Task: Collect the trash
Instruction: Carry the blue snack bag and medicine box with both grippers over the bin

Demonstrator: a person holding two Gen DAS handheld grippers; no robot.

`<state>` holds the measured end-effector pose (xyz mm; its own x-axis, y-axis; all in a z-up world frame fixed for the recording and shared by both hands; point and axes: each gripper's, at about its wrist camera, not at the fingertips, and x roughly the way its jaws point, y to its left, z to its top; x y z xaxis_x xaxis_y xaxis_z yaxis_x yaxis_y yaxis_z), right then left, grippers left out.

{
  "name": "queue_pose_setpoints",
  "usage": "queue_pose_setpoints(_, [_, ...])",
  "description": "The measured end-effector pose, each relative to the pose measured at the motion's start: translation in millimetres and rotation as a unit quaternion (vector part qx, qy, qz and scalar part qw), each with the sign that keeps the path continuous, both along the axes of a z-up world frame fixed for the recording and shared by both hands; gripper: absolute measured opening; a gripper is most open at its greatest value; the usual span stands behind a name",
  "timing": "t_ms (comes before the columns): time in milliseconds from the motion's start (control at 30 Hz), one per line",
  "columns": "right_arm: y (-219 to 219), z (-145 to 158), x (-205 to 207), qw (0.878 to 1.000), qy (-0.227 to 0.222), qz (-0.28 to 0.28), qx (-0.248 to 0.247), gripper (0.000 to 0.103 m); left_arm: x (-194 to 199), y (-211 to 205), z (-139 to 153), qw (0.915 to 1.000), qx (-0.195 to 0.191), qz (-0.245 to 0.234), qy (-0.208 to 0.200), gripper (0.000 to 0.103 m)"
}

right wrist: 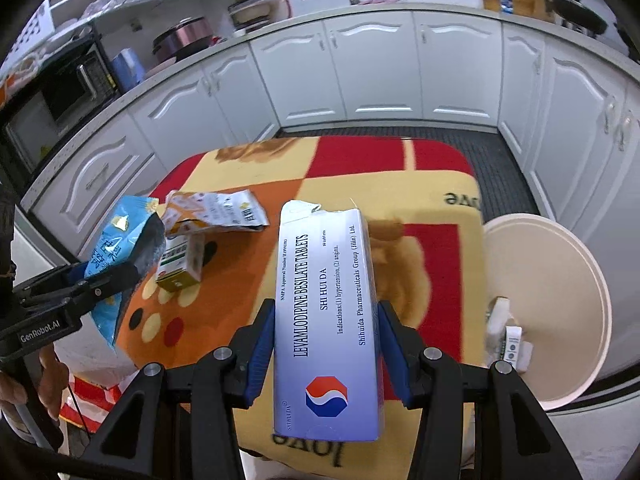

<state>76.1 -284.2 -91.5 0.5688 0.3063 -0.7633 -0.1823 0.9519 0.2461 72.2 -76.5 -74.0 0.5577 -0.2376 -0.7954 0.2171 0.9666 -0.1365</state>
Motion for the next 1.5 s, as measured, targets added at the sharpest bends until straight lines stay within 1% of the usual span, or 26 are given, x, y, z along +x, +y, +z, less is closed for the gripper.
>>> queue_pose_setpoints(433, [-66.1, -3.5, -4.0, 0.998, 0.004, -0.066, 0.010, 0.048, 24.3, -89.5, -6.4, 0.9976, 0.005, -0.069, 0.005, 0.052])
queue_pose_setpoints(800, [-130.1, -11.7, -8.5, 0.991, 0.012, -0.129, 0.016, 0.048, 44.2, -164.3, -9.7, 0.9934, 0.013, -0.114, 0.004, 0.052])
queue_pose_setpoints(1100, [-171.4, -20.4, -12.7, 0.985, 0.021, -0.170, 0.023, 0.048, 54.0, -204.1, -14.3, 0.9904, 0.012, -0.138, 0.004, 0.052])
queue_pose_setpoints(1500, [-204.3, -34.0, -14.6, 0.978, 0.035, -0.204, 0.030, 0.048, 63.3, -251.9, -33.0, 0.9871, 0.012, -0.159, 0.017, 0.052])
